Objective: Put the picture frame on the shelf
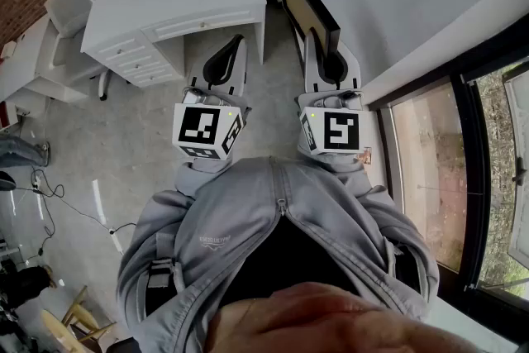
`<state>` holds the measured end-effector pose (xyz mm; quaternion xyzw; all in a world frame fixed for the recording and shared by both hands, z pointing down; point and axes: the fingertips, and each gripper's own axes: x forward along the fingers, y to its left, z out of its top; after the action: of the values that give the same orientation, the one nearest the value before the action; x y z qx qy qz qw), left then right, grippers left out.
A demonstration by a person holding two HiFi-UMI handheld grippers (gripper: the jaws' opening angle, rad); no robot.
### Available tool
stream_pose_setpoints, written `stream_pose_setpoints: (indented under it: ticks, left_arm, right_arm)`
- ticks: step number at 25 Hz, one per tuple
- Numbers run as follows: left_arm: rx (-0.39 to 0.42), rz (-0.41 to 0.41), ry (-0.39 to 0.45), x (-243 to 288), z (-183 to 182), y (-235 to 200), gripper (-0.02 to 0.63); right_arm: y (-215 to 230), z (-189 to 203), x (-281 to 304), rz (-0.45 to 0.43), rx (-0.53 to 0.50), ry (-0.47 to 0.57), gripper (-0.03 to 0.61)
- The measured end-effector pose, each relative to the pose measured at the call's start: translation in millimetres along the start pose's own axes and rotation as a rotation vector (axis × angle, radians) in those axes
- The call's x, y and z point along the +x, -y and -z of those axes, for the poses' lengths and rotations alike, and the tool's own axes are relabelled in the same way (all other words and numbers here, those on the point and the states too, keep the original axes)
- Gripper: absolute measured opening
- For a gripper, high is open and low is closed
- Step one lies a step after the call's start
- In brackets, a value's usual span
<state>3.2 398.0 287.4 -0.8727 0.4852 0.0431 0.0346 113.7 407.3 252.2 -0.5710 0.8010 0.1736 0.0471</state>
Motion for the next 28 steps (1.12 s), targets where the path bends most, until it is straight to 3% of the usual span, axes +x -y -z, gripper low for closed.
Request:
stream_pose_setpoints:
  ticks: [18, 28]
  left_arm:
    - [0.016, -0.039, -0.002, 48, 8, 8, 0.008]
    - [0.021, -0.065, -0.011, 67, 14, -14, 0.008]
  right_arm:
    - [41, 19, 22, -0.038, 0.037, 0.029, 0.034]
    - [48, 31, 41, -0.025, 0.041, 0.030, 0.034]
